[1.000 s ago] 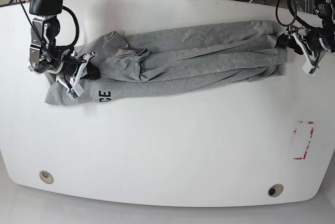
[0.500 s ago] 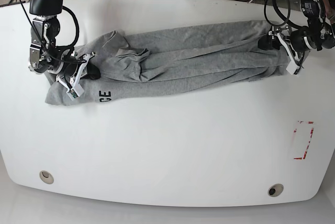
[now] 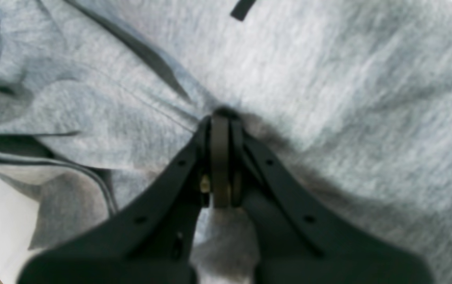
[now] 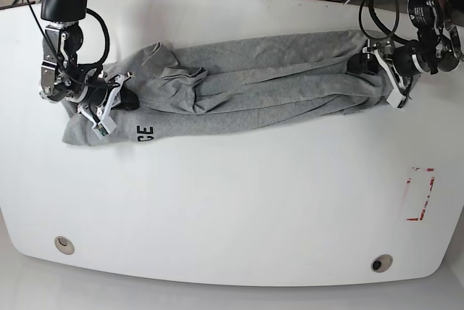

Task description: Layout the t-shirt on the table in an organized manner, then fold the t-shirt properly

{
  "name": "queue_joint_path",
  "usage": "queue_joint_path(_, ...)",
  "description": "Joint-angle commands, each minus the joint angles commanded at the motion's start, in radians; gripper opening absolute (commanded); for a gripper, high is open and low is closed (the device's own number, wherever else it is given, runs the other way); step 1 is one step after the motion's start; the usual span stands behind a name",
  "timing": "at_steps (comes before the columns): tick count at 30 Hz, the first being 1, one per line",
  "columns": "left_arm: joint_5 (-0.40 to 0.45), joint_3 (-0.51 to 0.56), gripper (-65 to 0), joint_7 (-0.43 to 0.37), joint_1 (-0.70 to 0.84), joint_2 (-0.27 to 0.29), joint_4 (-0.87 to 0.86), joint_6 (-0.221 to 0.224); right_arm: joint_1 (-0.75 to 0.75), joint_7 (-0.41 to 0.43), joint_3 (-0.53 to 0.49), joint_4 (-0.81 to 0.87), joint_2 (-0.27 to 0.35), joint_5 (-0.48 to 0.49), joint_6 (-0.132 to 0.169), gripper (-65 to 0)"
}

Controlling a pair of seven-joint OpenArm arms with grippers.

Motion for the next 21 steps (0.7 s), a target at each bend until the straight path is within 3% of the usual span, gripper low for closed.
queue_joint_path(3, 0.034, 0.005, -38.6, -0.029, 0.0, 0.003, 0.0, 0.0, 0.0, 0.0, 0.0, 0.0, 0.0, 0.0, 0.0, -64.2)
queue_joint_path(5, 0.087, 0.005, -50.3, -0.032, -0.002, 0.015, 0.0, 0.0, 0.0, 0.0, 0.0, 0.0, 0.0, 0.0, 0.0, -64.2)
queue_joint_path(8, 0.152, 0.0, -59.4, -0.032, -0.015, 0.041, 0.0, 0.0, 0.0, 0.0, 0.0, 0.0, 0.0, 0.0, 0.0, -64.2)
queue_joint_path(17, 0.224, -0.018, -60.1, -0.037, -0.038, 0.038, 0.006, 0.0, -0.002, -0.002, 0.0, 0.0, 0.0, 0.003, 0.0, -64.2)
queue_joint_path(21, 0.282, -0.043, -60.1, -0.037, -0.069, 0.011, 0.002, 0.0, -0.005, -0.002, -0.003, 0.002, -0.009, 0.005, 0.0, -64.4)
